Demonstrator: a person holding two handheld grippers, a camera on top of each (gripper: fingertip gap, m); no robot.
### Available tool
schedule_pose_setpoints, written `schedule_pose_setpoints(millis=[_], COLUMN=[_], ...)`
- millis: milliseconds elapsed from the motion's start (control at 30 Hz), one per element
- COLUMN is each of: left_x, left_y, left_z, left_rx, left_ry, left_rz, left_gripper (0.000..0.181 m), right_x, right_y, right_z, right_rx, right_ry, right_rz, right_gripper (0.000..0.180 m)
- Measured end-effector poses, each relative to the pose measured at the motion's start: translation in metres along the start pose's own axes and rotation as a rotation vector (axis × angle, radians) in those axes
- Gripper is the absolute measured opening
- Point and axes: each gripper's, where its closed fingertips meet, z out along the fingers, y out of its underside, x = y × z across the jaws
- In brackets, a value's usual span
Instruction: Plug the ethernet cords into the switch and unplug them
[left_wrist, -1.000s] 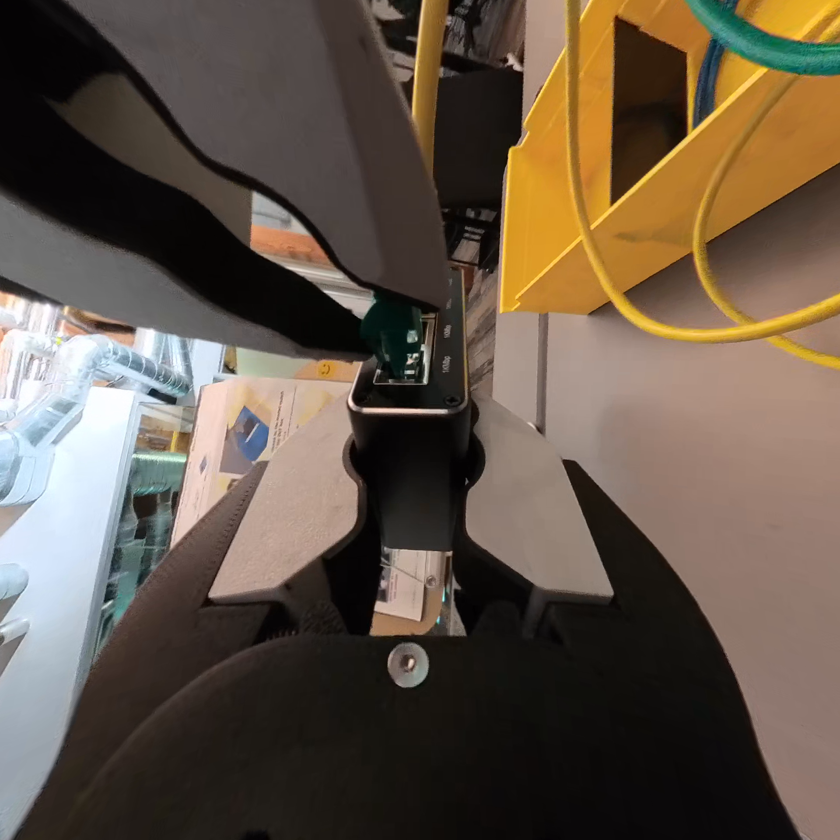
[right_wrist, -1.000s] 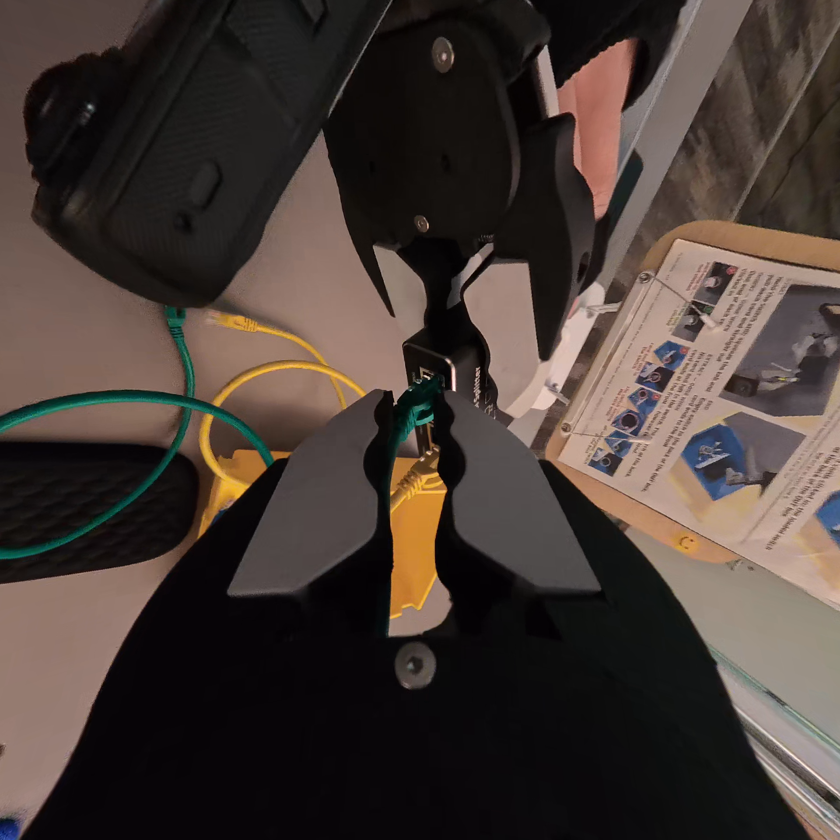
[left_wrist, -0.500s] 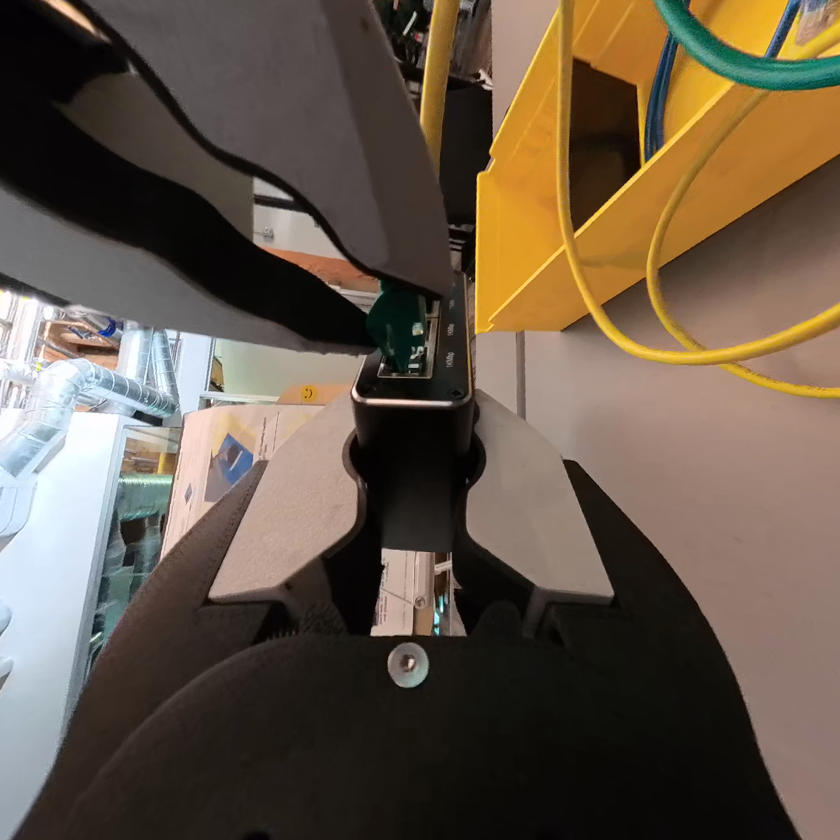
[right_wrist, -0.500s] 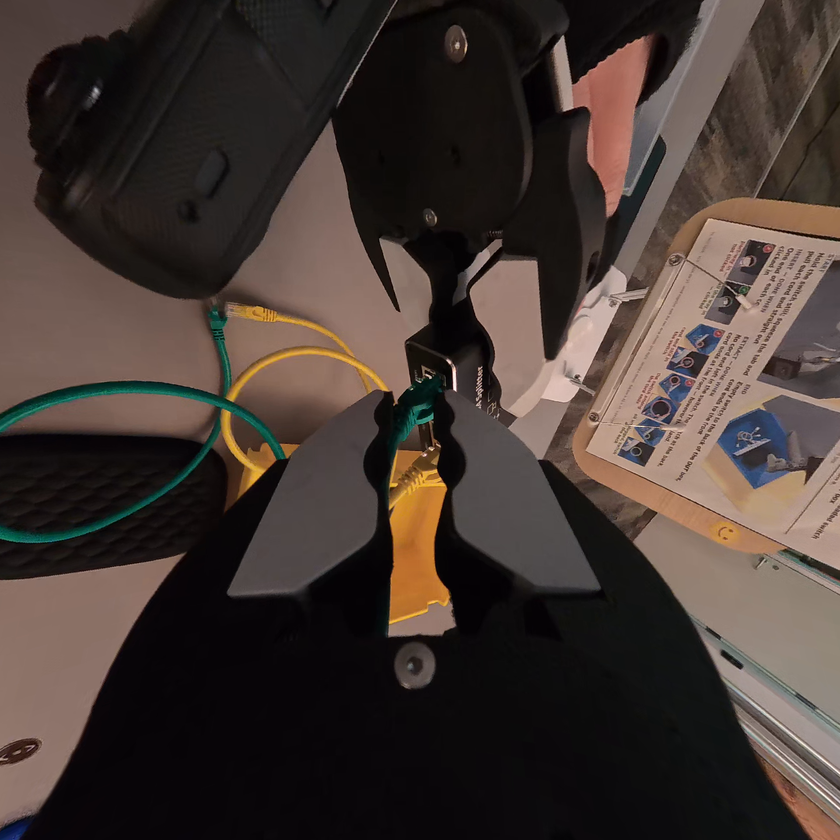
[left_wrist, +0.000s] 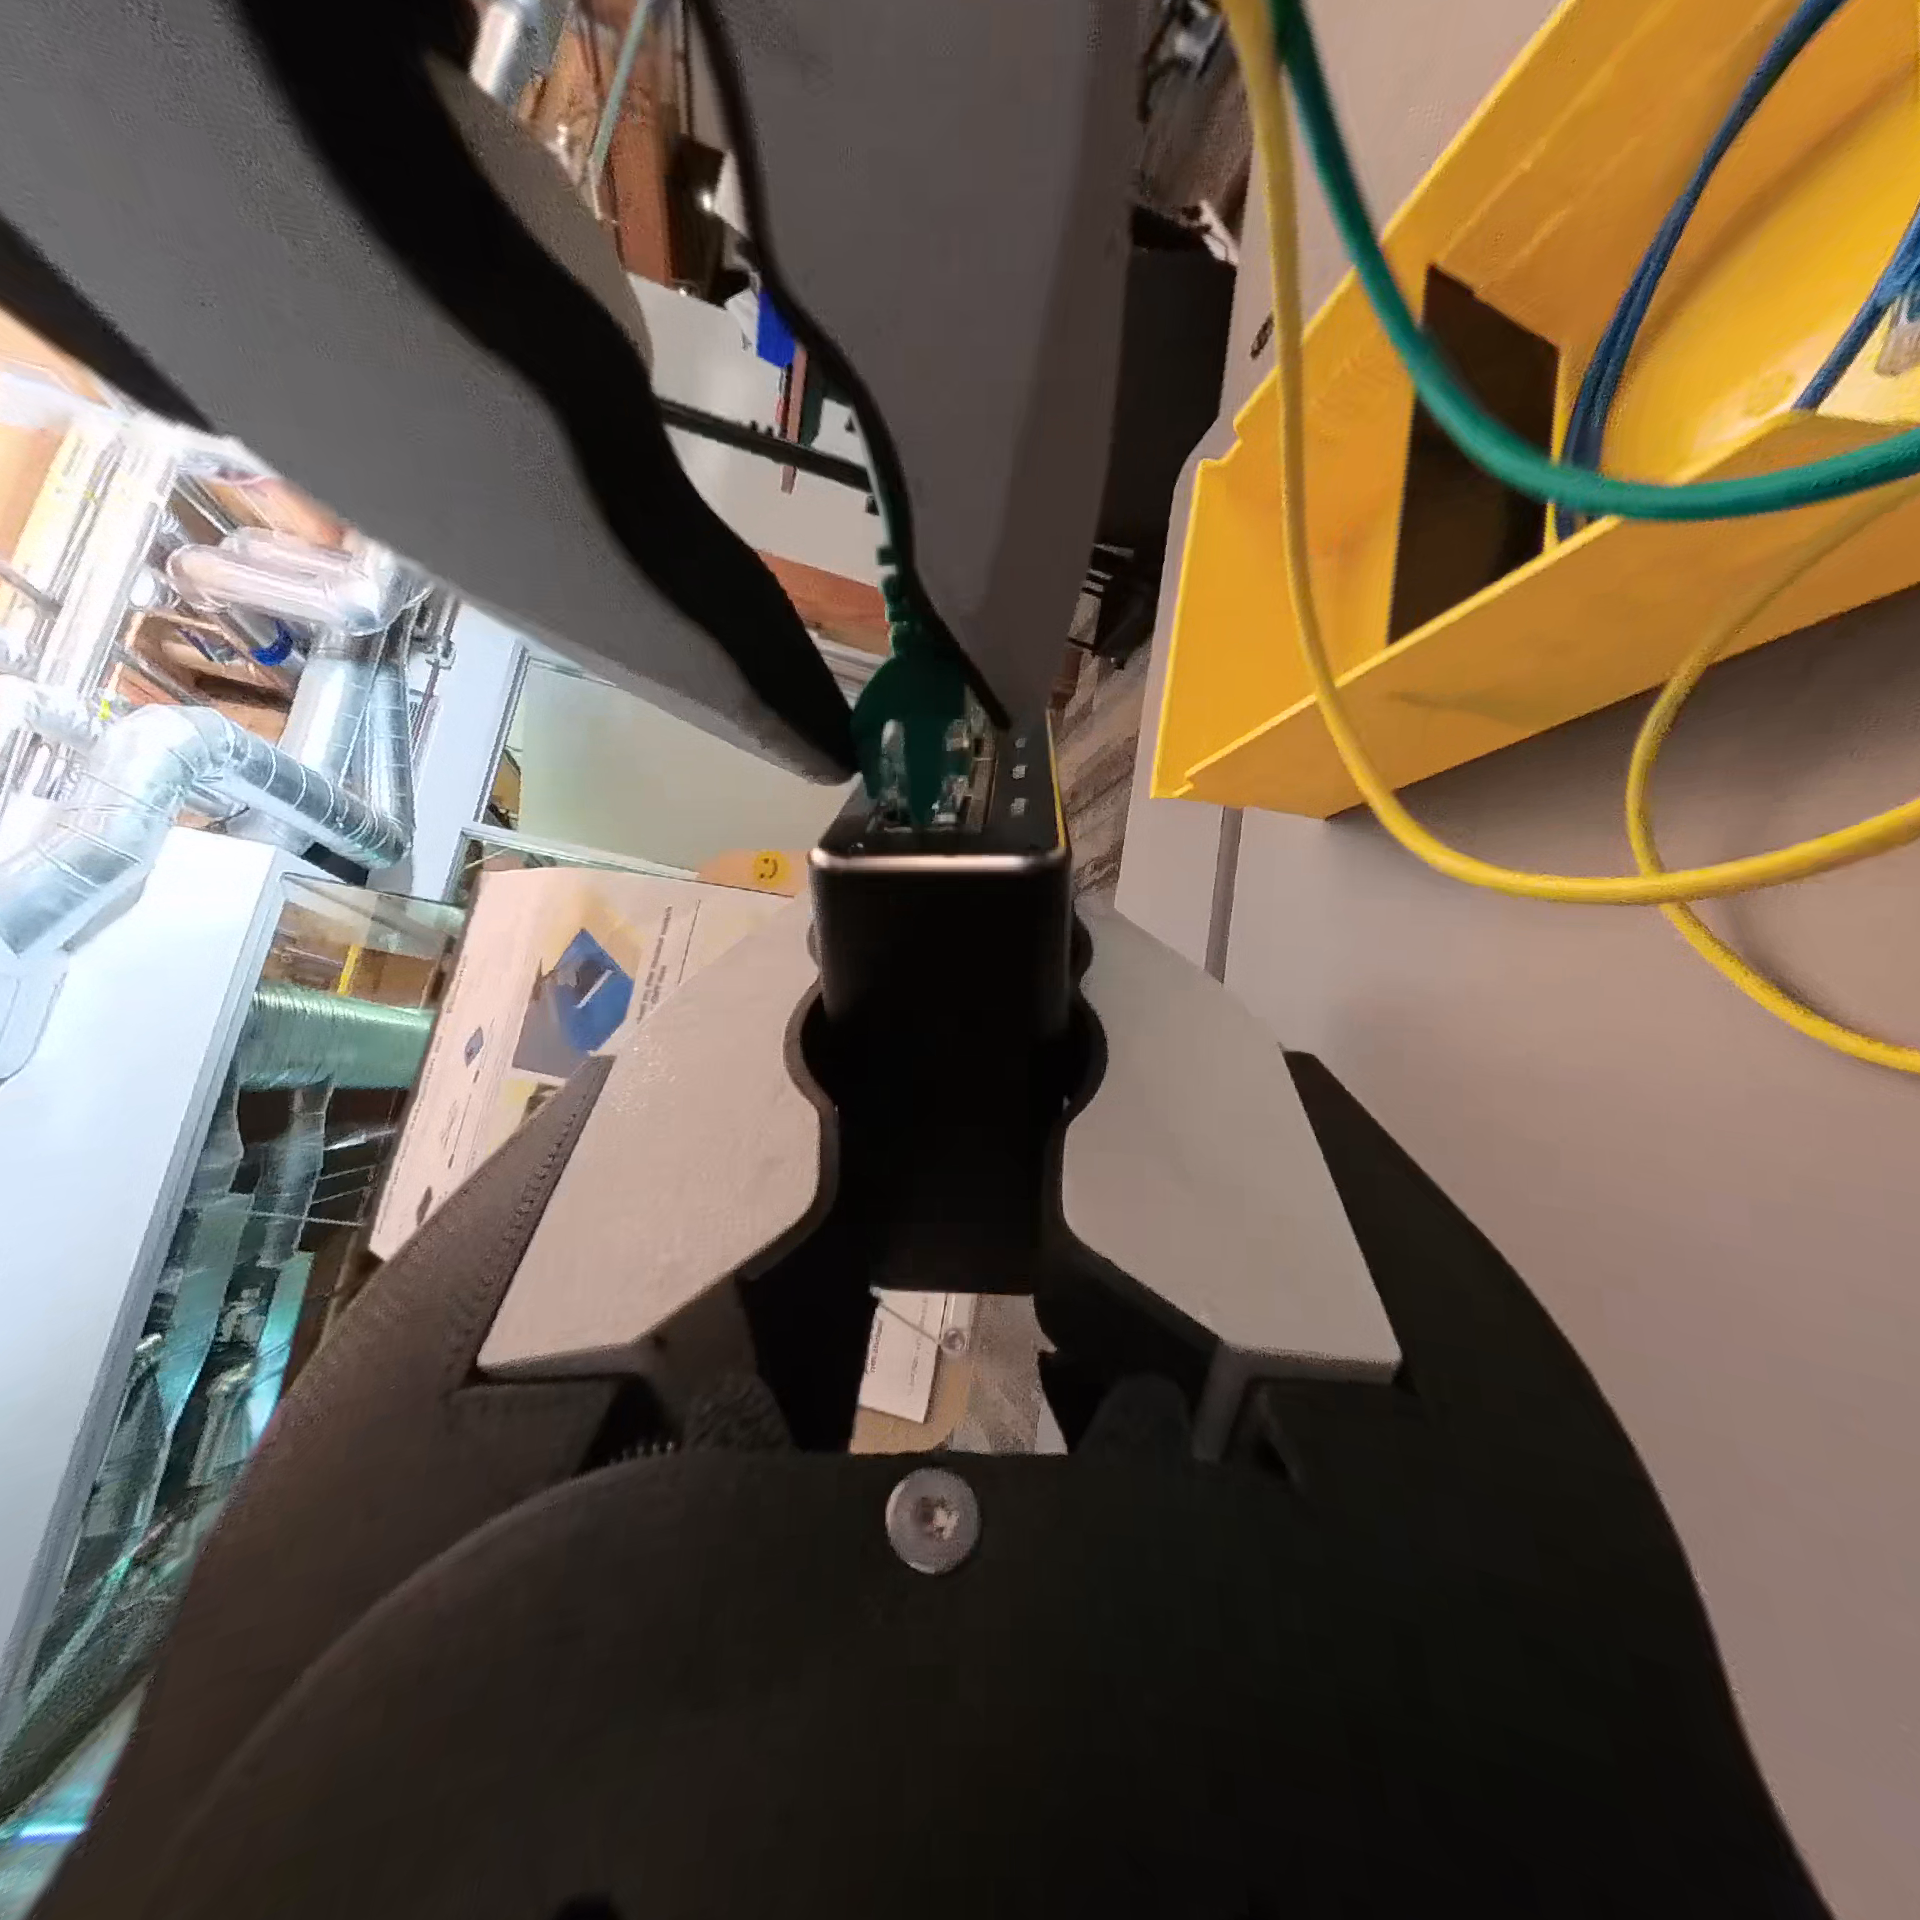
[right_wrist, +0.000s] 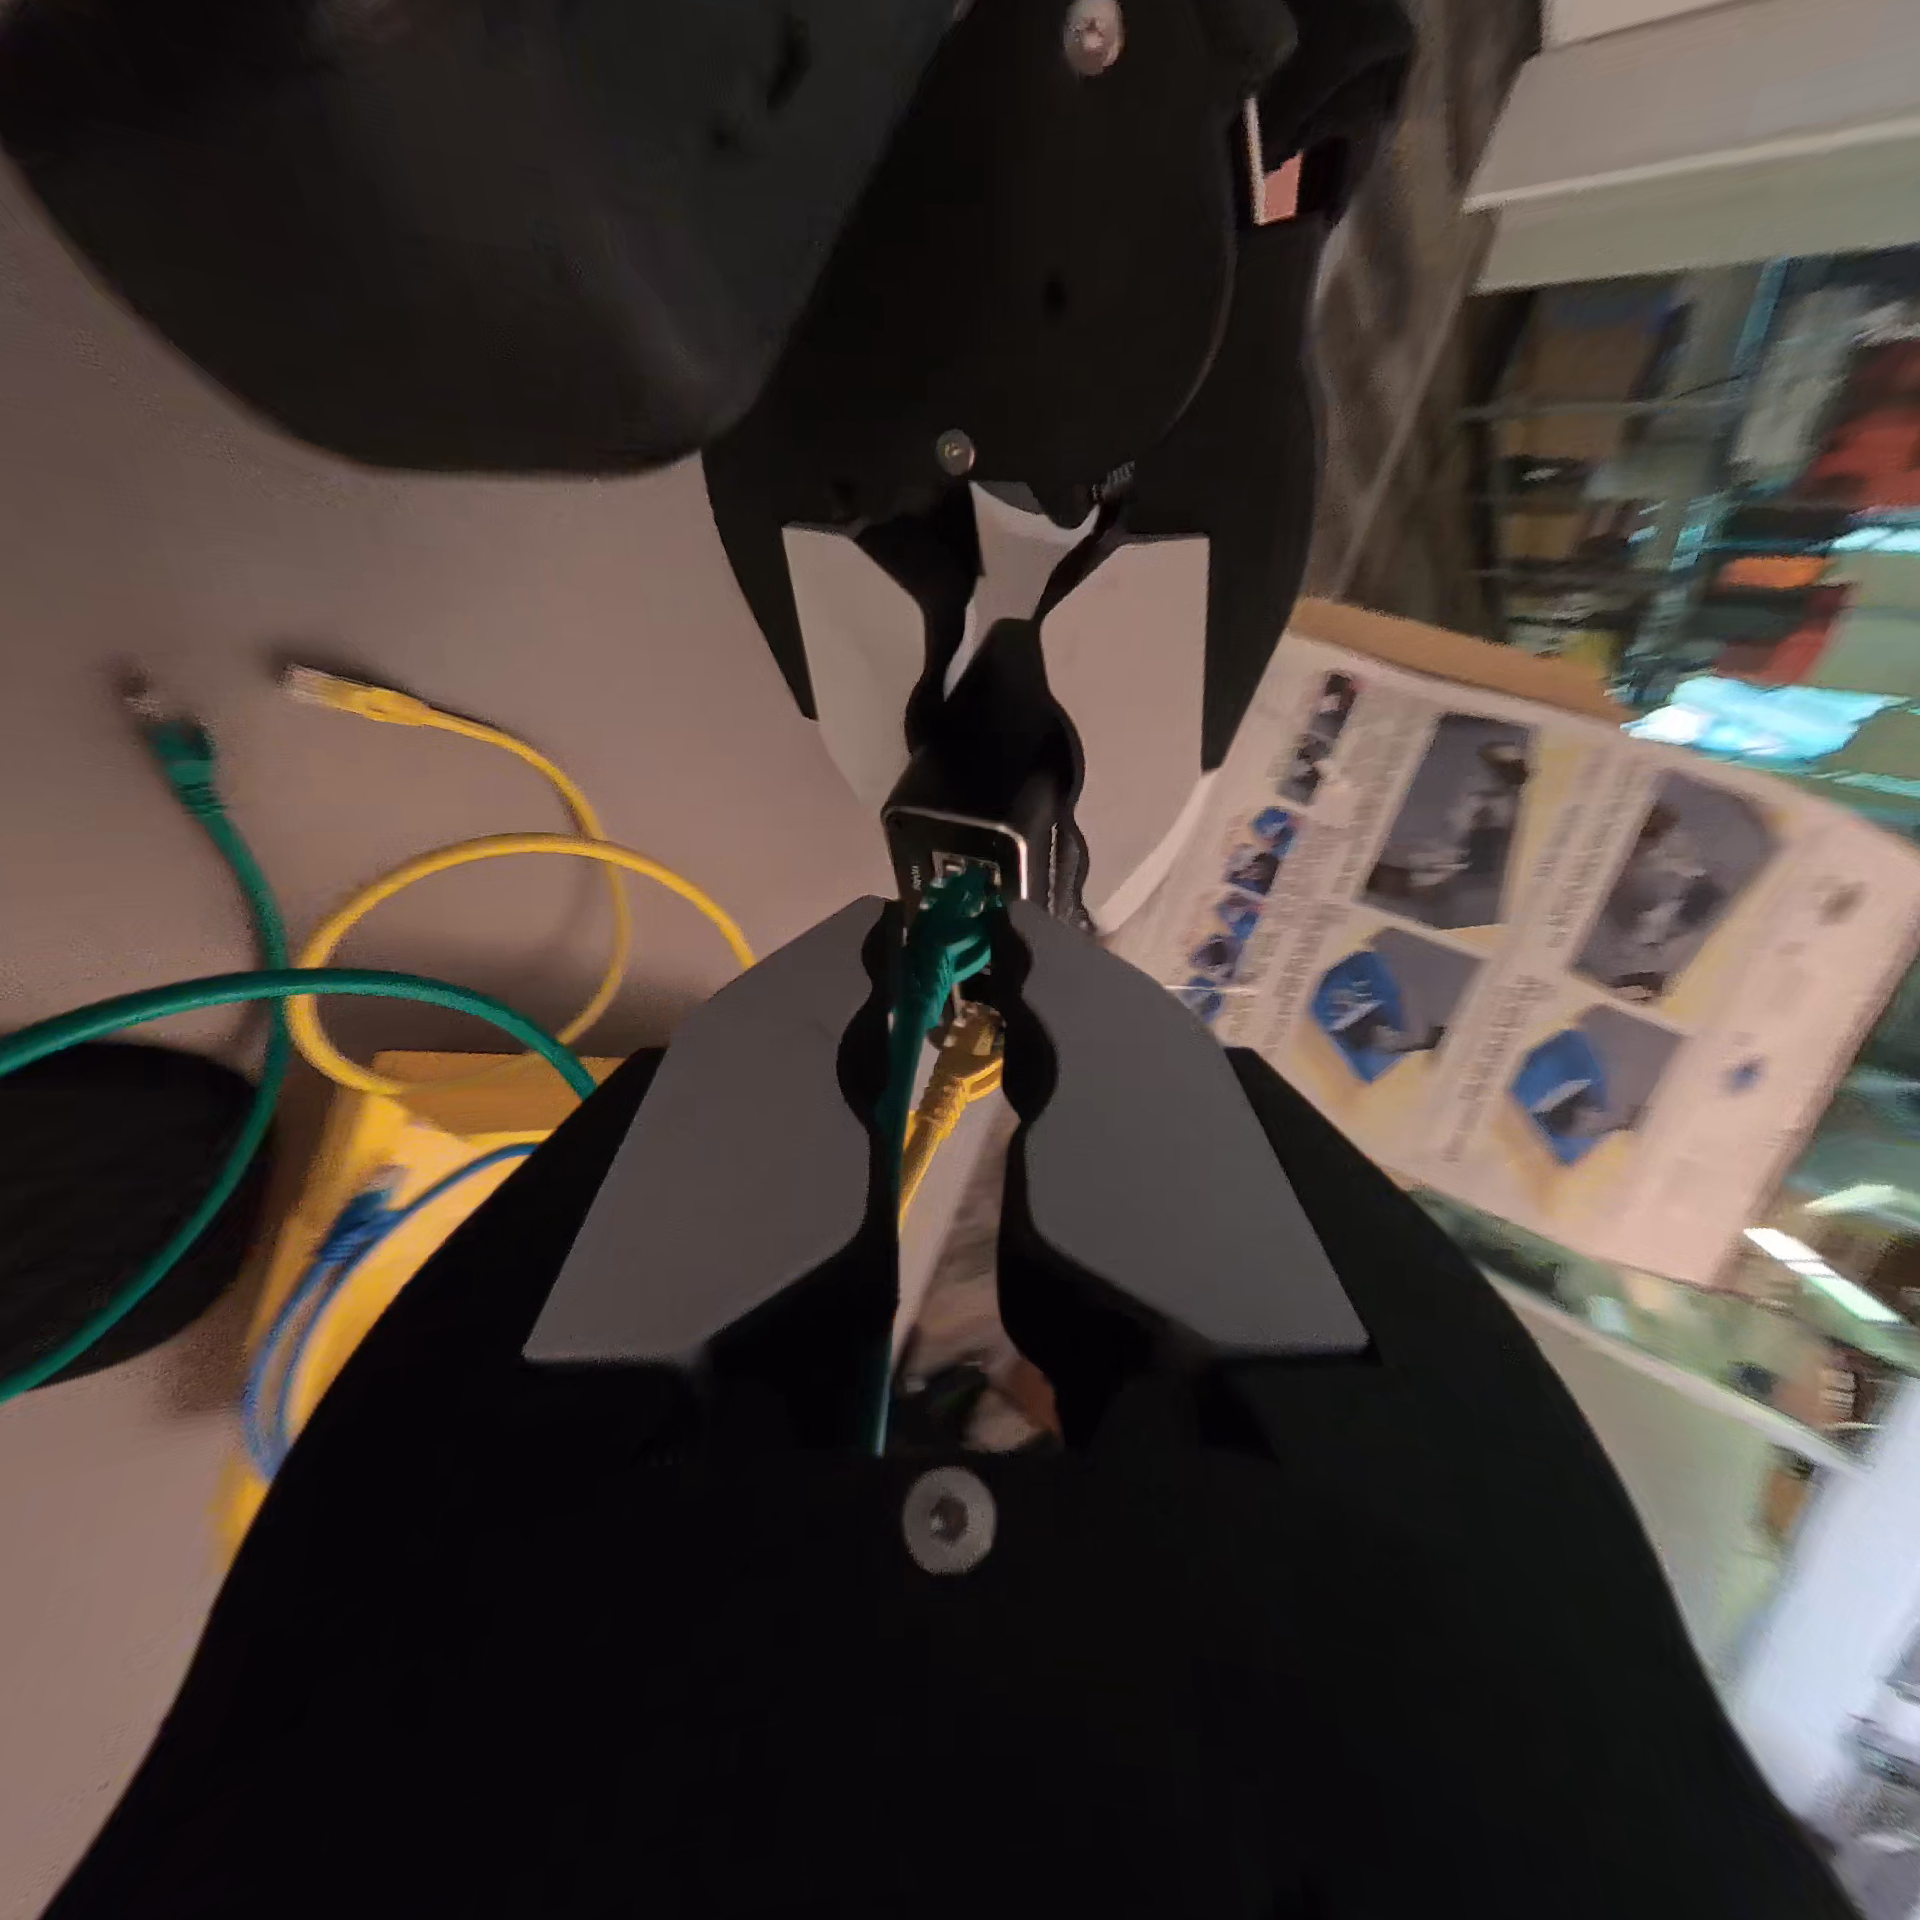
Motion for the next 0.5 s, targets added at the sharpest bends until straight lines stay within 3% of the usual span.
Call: schedule_pose_setpoints(millis=[100, 300, 500], left_x=[-0.008, -0.015, -0.033], left_y=[-0.005, -0.006, -0.008], left_z=[-0.008, -0.015, -0.02], left_rx=[0.019, 0.033, 0.083], left_ry=[-0.025, -0.063, -0.24], left_rz=[-0.008, 0.019, 0.051], left_gripper=[0.038, 0.038, 0.041], right_x=[0.007, 0.012, 0.021], right_y=[-0.007, -0.013, -0.025], right_z=[-0.004, -0.008, -0.013], right_rx=[0.015, 0.003, -0.074], right_ry=[0.123, 0.197, 0.289], right_rz=[-0.12, -0.151, -0.242], right_gripper=[0.019, 0.016, 0.014])
